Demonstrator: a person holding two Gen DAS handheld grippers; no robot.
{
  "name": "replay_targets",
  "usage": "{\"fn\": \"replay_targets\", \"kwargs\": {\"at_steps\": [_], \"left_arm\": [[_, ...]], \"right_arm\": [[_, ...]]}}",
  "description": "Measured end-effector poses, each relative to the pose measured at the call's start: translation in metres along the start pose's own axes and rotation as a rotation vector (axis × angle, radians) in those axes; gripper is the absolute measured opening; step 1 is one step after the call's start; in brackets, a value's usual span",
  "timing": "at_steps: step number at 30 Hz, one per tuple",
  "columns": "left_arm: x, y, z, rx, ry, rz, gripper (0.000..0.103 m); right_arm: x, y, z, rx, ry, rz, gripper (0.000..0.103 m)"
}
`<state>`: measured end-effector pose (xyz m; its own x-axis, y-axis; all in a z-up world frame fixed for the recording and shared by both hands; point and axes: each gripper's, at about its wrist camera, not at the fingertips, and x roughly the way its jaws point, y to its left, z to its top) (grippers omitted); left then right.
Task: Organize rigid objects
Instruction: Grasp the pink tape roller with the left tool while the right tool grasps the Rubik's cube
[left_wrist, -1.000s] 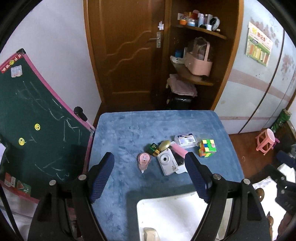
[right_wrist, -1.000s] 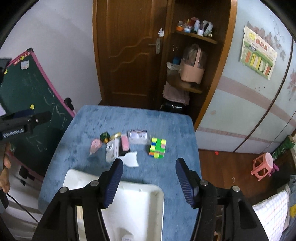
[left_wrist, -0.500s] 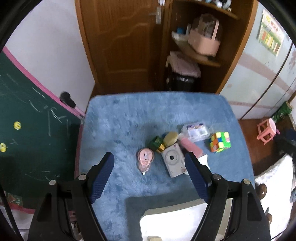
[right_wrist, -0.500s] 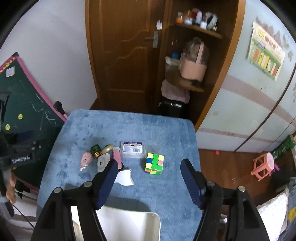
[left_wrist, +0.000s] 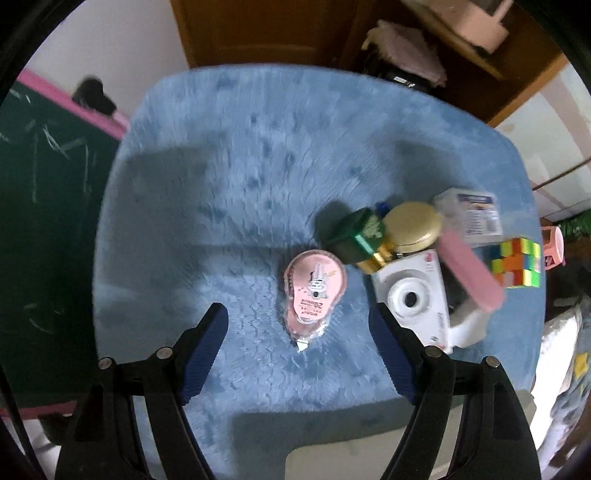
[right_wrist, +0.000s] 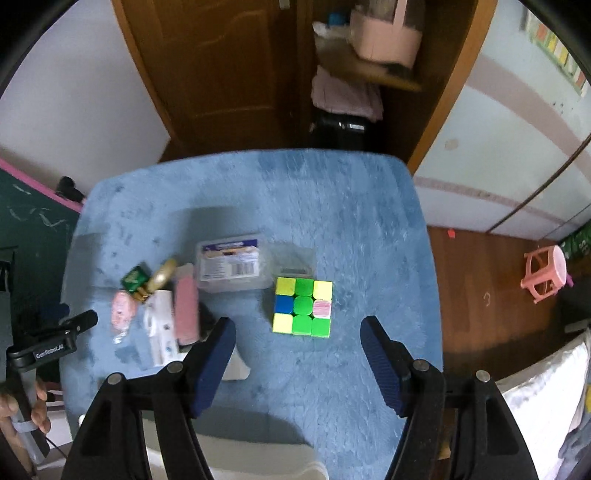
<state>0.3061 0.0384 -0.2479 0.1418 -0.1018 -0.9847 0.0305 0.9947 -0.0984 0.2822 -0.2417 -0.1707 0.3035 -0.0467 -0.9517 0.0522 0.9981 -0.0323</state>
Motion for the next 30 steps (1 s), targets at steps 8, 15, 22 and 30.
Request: {"fn": "replay_targets", "kwargs": {"at_steps": [8,15,22,30], "left_arm": [[0.03,-0.007,0.002,-0.003,0.043,-0.007,0.081],[0.045,-0.017,0.002,-0.002,0.056,-0.011,0.081],[0.058,-0.011,0.004,-0.035,0.042,0.012,0.079],[0.057,-0.007,0.003,-0.045,-0.035,0.033,0.054]], "right_arm": [[0.06,-0.007,0.012,0.033,0.101,0.013,0.071],[0.099,-0.012,0.013,0.056,0.167,-0.002,0.072],[0.127,-0.013,0.014,0.089,0.218,0.013,0.072],[0.144,-0.017,0.012,0.133,0.238,0.048,0.057]]}}
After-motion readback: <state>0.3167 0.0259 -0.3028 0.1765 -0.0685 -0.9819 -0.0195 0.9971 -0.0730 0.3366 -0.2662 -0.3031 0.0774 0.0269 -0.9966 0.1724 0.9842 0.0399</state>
